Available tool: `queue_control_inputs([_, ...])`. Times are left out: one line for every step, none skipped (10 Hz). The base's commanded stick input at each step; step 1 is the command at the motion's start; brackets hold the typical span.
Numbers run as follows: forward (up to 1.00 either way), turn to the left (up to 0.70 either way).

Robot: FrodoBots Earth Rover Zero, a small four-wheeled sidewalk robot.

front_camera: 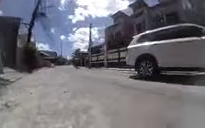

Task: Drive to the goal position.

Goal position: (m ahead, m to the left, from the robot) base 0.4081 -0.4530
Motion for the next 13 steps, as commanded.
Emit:
queue_control_inputs([1.00, 0.40])
queue_control_inputs([1.00, 0.40])
queue_control_inputs([1.00, 0.40])
queue_control_inputs([1.00, 0.40])
queue_control_inputs([1.00, 0.40])
queue_control_inputs([1.00, 0.23])
queue_control_inputs([1.00, 0.01])
queue_control_inputs([1.00, 0.07])
queue_control_inputs([1.00, 0.13])
queue_control_inputs([1.00, 0.20])
queue_control_inputs([1.00, 0.26])
queue_control_inputs([1.00, 0.33])
queue_control_inputs([1.00, 0.39])
